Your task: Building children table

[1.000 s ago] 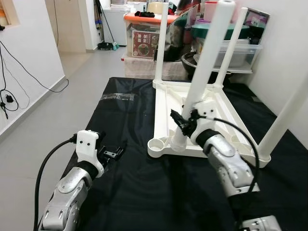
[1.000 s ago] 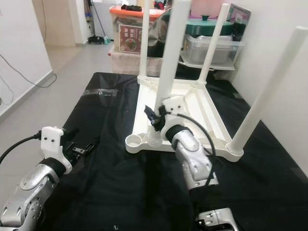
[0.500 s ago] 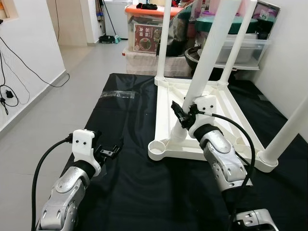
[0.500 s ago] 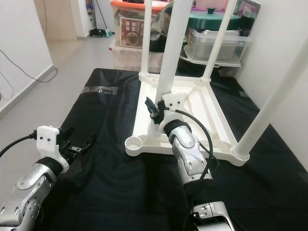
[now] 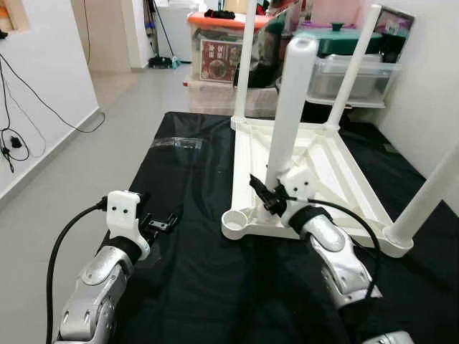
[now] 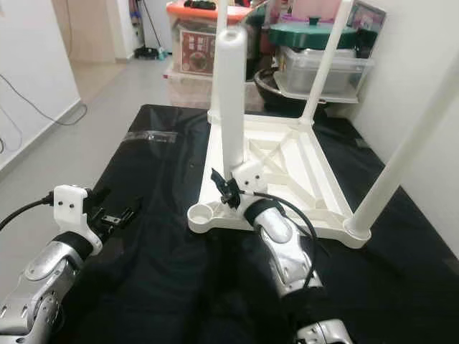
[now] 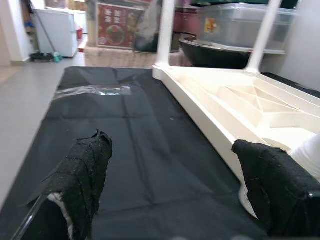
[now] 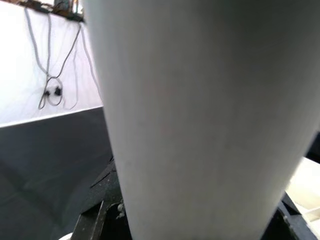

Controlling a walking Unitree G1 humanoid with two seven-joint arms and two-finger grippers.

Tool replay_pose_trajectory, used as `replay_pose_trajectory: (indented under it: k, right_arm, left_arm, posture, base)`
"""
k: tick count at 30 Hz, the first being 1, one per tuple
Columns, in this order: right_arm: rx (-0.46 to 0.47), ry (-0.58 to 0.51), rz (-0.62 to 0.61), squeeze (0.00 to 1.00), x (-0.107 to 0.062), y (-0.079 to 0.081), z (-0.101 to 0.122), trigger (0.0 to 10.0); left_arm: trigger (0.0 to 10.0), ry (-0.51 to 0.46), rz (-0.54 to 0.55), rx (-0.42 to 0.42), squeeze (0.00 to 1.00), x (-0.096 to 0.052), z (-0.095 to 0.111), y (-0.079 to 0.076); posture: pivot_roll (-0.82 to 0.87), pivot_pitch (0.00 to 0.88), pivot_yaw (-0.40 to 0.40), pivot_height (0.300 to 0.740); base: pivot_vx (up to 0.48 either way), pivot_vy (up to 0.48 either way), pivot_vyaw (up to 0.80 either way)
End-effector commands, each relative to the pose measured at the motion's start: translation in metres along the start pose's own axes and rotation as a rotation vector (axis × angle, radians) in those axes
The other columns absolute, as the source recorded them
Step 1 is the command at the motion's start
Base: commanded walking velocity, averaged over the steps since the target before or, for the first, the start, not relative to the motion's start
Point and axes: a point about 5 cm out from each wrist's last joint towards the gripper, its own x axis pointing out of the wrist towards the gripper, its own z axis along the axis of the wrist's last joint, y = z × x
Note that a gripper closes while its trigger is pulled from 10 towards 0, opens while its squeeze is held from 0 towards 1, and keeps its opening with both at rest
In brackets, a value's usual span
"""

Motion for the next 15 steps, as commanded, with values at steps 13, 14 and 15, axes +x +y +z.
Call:
replay_pose_trajectory:
  k: [13, 14, 15]
  right_arm:
    - [0.228, 0.228, 0.305, 0.00, -0.041, 0.023, -0.006, 0.0]
    - [0.242, 0.218, 0.338, 0.00, -0.047, 0.027, 0.001, 0.0]
    - [0.247, 0.205, 0.358, 0.00, -0.052, 0.031, 0.007, 0.0]
  left_arm:
    - [10.0, 0.025, 0.011, -0.006, 0.00, 0.000, -0.003, 0.006]
    - [10.0, 0.027, 0.011, -0.008, 0.00, 0.000, -0.003, 0.006]
    - [10.0, 0.029, 0.012, -0.009, 0.00, -0.001, -0.003, 0.006]
  posture:
    - [0.05, 0.000, -0.077, 0.740]
    - [0.05, 0.000, -0.079, 0.740]
    - [0.04, 0.000, -0.077, 0.740]
  base:
    - [0.000, 0.000, 0.00]
    - [0.000, 0.000, 0.00]
    - [0.000, 0.000, 0.00]
